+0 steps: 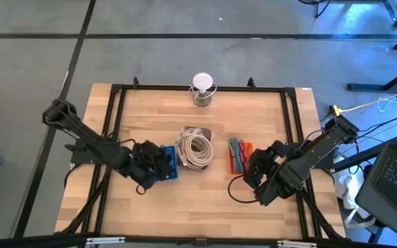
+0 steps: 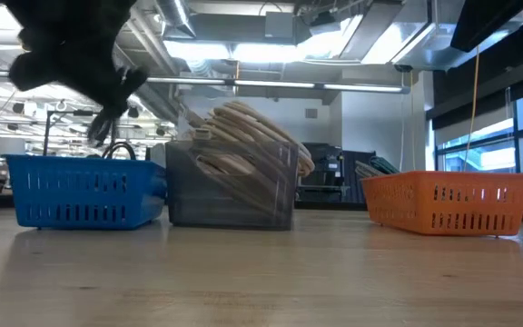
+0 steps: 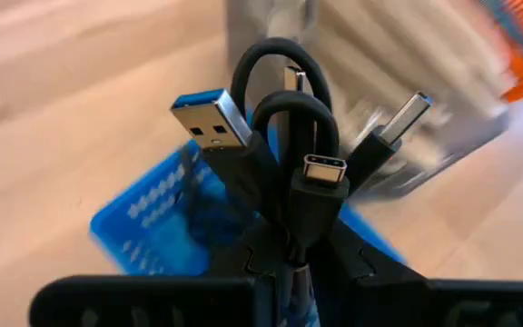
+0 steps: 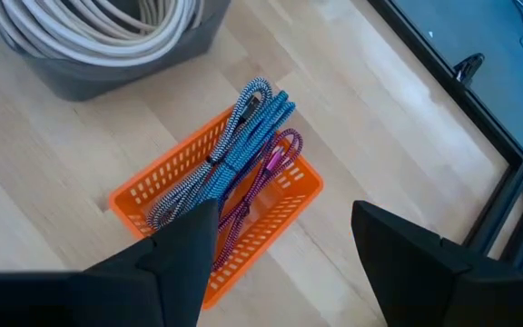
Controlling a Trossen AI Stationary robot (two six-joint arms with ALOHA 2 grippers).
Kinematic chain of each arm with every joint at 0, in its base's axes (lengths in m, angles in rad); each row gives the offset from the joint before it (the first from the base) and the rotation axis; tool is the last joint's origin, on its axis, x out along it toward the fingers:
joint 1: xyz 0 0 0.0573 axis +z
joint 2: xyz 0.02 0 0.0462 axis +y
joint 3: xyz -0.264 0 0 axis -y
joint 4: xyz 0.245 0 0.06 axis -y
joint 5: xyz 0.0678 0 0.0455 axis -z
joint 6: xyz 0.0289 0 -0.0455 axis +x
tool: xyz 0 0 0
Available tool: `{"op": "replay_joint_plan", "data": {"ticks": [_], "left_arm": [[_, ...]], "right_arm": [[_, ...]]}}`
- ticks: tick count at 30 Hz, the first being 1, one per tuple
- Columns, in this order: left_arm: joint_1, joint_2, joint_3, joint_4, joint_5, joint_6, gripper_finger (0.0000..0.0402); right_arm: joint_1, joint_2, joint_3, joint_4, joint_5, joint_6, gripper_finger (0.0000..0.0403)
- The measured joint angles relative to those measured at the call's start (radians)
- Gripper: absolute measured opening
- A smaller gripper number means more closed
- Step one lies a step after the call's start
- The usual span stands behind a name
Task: Pick & Place USB Port
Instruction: Put the black charger cable into the blue bin
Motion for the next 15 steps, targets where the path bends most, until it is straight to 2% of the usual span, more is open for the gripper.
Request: {"op": "replay_joint_plan", "data": {"ticks": [8, 15], "left_arm": [[0.029, 0.091, -0.013, 0.006, 0.094, -0.047, 0.0027], [0.069, 0.09, -0.171, 0.231, 0.156, -0.046, 0.0027]], "right_arm": [[0.0, 0.0, 0.0, 0.0, 0.003, 0.002, 0.0257], [0.002, 0.0, 0.0, 0.0, -0.005, 0.004, 0.0257]]}}
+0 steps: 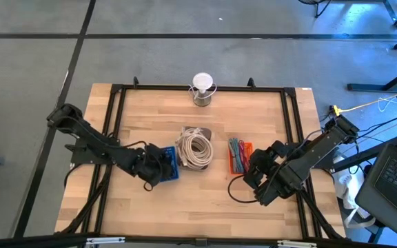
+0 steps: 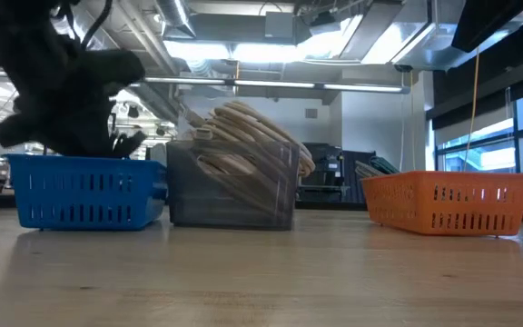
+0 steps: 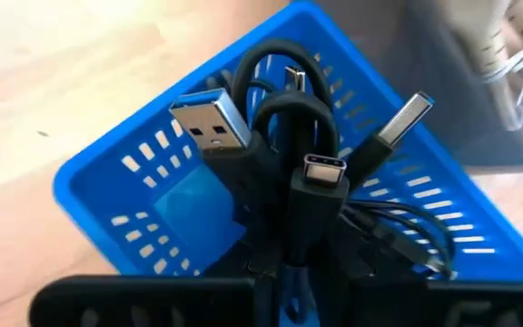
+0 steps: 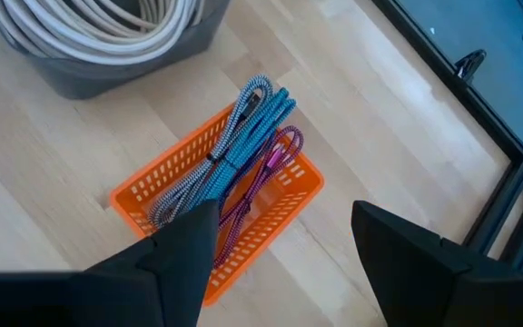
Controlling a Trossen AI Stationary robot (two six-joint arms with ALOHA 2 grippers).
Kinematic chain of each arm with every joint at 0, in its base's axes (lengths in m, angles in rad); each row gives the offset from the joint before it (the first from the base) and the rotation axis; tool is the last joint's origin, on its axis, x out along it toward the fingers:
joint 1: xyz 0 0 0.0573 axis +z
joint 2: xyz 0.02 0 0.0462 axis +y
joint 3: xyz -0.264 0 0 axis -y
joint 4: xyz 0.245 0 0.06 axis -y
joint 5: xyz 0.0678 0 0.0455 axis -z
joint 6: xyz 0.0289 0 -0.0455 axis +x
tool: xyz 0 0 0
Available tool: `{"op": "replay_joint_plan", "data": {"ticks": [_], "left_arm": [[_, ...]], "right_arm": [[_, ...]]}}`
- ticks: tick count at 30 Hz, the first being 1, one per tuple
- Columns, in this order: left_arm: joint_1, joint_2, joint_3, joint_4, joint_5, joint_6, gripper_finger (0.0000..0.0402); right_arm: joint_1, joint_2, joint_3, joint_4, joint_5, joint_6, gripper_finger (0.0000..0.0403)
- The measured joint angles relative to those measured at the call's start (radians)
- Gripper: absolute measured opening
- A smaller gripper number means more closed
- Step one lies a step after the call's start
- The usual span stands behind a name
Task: Pick & Place USB Port
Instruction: Put the black charger cable into the blue bin, then return to Home Position
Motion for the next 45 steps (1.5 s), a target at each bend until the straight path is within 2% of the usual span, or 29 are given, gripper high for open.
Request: {"op": "replay_joint_plan", "data": {"ticks": [5, 8, 16, 22, 25, 27, 31, 34, 37, 39, 45], "left_arm": [[0.021, -0.009, -0.074, 0.128, 0.012, 0.015, 0.0027], [0.033, -0.015, -0.089, 0.143, 0.022, 0.024, 0.0035], [0.053, -0.116, -0.087, 0.13, 0.033, 0.111, 0.0136], [0.046, -0.263, -0.087, 0.129, 0.02, 0.211, 0.0181], [0.01, -0.359, -0.087, 0.133, -0.04, 0.3, 0.0188], [-0.039, -0.432, -0.087, 0.122, -0.15, 0.391, 0.0187], [-0.19, -0.589, -0.103, 0.111, -0.411, 0.586, 0.018], [-0.296, -0.702, -0.125, 0.09, -0.501, 0.72, 0.0174], [-0.346, -0.806, -0.14, 0.101, -0.507, 0.839, 0.0168], [-0.346, -0.857, -0.14, 0.125, -0.474, 0.934, 0.0163], [-0.279, -0.982, -0.142, 0.2, -0.341, 1.22, 0.0135]], "right_arm": [[0.0, 0.0, 0.0, 0.0, -0.015, 0.0, 0.0257], [0.0, 0.0, 0.0, 0.0, -0.017, 0.0, 0.0257], [0.0, 0.0, 0.0, 0.0, -0.021, 0.004, 0.0257], [0.0, 0.0, 0.0, 0.0, -0.02, 0.004, 0.0257], [0.001, 0.0, 0.0, 0.0, -0.02, 0.004, 0.0257], [0.012, 0.0, 0.0, 0.0, -0.003, 0.003, 0.0257], [0.084, -0.023, 0.0, 0.001, 0.128, 0.005, 0.0255], [0.152, -0.092, -0.021, 0.002, 0.214, 0.028, 0.0243], [0.195, -0.194, -0.09, 0.0, 0.331, 0.073, 0.0223], [0.205, -0.261, -0.138, 0.014, 0.408, 0.082, 0.0208], [0.204, -0.43, -0.289, 0.136, 0.664, -0.017, 0.0137]]}}
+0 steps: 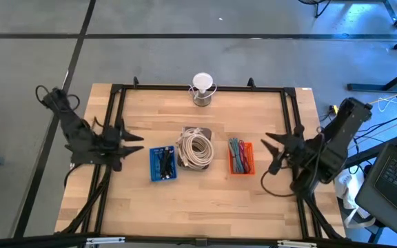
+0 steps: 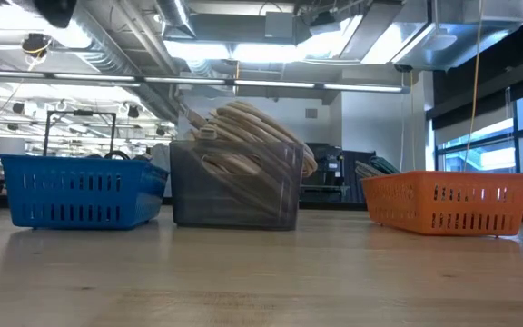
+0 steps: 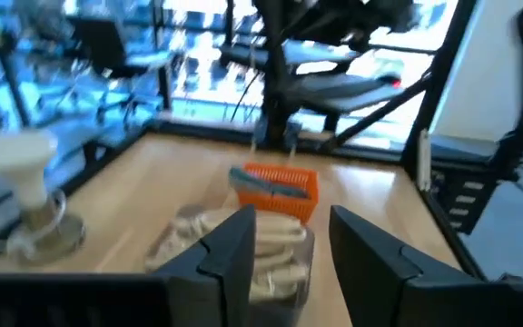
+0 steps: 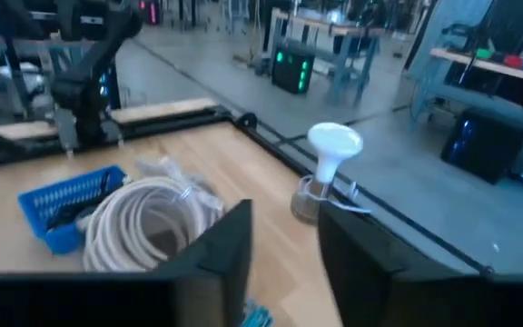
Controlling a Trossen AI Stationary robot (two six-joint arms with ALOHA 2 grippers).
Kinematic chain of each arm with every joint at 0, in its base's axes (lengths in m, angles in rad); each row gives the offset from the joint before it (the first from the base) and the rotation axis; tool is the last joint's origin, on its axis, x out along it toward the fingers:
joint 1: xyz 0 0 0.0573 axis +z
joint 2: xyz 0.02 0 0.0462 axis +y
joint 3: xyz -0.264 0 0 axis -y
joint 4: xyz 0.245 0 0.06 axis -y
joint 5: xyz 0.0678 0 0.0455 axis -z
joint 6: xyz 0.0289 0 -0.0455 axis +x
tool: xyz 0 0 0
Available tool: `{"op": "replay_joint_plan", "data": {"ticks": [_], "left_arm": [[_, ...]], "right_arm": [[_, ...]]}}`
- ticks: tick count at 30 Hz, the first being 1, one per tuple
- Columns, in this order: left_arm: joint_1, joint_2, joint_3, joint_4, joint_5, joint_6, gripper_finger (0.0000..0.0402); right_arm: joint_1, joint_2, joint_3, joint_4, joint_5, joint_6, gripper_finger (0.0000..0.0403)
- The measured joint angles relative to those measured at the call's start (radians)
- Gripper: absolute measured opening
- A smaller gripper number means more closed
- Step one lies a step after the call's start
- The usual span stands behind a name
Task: Pick & Place USB Port
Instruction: Return to Home Position
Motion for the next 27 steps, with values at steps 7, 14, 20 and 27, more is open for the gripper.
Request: {"op": "replay_joint_plan", "data": {"ticks": [7, 14, 20, 27], "left_arm": [[0.19, -0.165, -0.187, 0.363, 0.343, 0.26, 0.0093], [0.461, -0.31, -0.365, 0.442, 0.599, 0.193, 0.0056], [0.68, -0.333, -0.395, 0.442, 0.811, 0.153, 0.0023], [0.931, -0.332, -0.422, 0.434, 1.023, 0.117, 0.0002]], "right_arm": [[0.0, -0.16, -0.193, 0.215, 0.06, -0.079, 0.001], [0.0, -0.258, -0.292, 0.437, 0.027, -0.283, 0.0003], [-0.013, -0.294, -0.378, 0.795, -0.102, -0.582, 0.0002], [-0.127, -0.329, -0.516, 1.263, -0.276, -0.988, 0.0001]]}}
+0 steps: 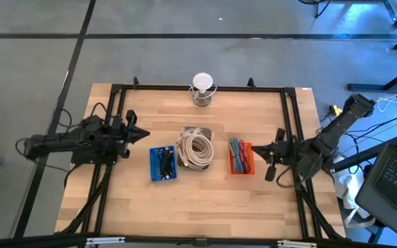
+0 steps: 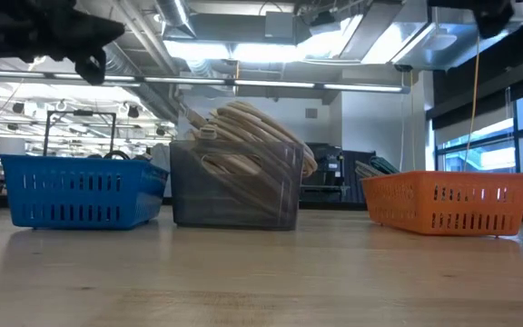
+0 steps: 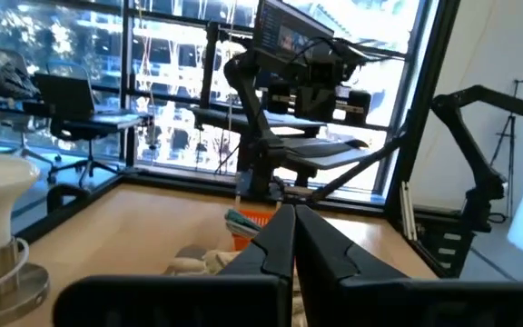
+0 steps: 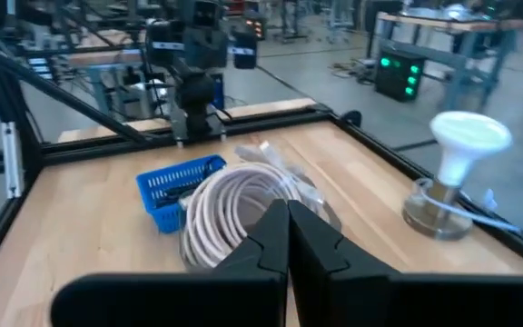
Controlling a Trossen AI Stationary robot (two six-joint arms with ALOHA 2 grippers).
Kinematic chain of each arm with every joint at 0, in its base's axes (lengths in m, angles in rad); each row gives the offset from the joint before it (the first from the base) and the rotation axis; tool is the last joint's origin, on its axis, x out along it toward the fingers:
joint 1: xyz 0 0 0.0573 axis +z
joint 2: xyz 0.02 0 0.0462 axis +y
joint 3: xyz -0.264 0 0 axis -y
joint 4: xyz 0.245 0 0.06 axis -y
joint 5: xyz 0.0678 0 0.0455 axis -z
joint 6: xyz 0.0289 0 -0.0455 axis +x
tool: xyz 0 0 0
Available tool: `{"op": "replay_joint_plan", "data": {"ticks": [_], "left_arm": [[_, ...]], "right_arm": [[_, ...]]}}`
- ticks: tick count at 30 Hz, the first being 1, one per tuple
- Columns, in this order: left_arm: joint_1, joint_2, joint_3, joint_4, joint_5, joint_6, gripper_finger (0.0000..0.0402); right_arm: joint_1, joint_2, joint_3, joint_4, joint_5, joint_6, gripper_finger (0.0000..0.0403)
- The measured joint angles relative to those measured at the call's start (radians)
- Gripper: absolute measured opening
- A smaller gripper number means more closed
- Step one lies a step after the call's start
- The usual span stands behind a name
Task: Pick & Place USB Port
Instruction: Return to Home Position
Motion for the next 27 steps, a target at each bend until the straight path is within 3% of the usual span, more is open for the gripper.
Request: {"op": "replay_joint_plan", "data": {"ticks": [6, 12, 19, 23, 27], "left_arm": [[0.192, 0.0, 0.0, -0.015, 0.226, -0.063, 0.0001], [0.289, 0.0, 0.0, -0.051, 0.347, -0.056, 0.0001], [0.318, 0.0, -0.003, -0.146, 0.275, 0.026, 0.0001], [0.308, 0.0, -0.006, -0.18, 0.18, 0.013, 0.0001], [0.264, 0.001, -0.071, -0.098, 0.077, 0.008, 0.0001]], "right_arm": [[-0.158, -0.165, -0.082, 0.065, -0.172, -0.168, 0.0001], [-0.178, -0.434, -0.215, 0.065, -0.264, -0.168, 0.0], [-0.132, -0.625, -0.343, 0.067, -0.268, -0.178, 0.0], [-0.118, -0.659, -0.385, 0.064, -0.216, -0.2, 0.0], [-0.101, -0.661, -0.409, 0.054, -0.112, -0.243, 0.0]]}}
